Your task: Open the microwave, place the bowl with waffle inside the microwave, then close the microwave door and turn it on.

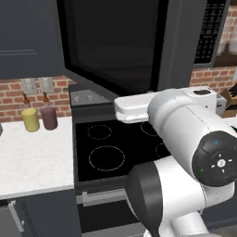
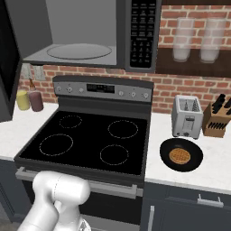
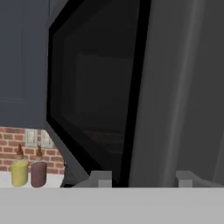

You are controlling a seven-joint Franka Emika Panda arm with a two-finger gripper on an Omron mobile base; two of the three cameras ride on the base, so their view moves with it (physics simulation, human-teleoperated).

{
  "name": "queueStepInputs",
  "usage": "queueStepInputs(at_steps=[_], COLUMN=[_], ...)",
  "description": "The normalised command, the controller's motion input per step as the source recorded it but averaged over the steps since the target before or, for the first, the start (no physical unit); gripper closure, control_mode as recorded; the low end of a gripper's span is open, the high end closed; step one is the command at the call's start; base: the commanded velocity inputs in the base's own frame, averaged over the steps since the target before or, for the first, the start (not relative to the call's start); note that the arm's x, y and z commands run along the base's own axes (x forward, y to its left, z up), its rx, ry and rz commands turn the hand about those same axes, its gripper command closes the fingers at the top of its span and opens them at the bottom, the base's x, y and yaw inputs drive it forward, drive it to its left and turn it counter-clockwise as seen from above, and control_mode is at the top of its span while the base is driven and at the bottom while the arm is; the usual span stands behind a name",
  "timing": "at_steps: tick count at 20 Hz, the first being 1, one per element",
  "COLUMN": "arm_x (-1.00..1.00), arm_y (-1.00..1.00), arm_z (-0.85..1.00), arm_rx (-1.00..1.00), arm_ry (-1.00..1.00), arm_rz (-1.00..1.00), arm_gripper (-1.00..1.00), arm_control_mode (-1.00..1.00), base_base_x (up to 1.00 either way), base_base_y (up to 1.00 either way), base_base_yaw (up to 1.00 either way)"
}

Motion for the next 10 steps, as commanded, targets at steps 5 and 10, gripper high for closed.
queueStepInputs(at_steps=[5,10], arm_x=[0.35,0.45], arm_y=[1.00,0.90], arm_z=[-0.08,-0.21], arm_rx=[0.00,0.00], arm_ry=[-0.11,-0.11], arm_rz=[0.00,0.00], arm_gripper=[1.00,-1.00], arm_control_mode=[-1.00,-1.00], base_base_x=[0.00,0.00], base_base_y=[0.00,0.00], base_base_yaw=[0.00,0.00])
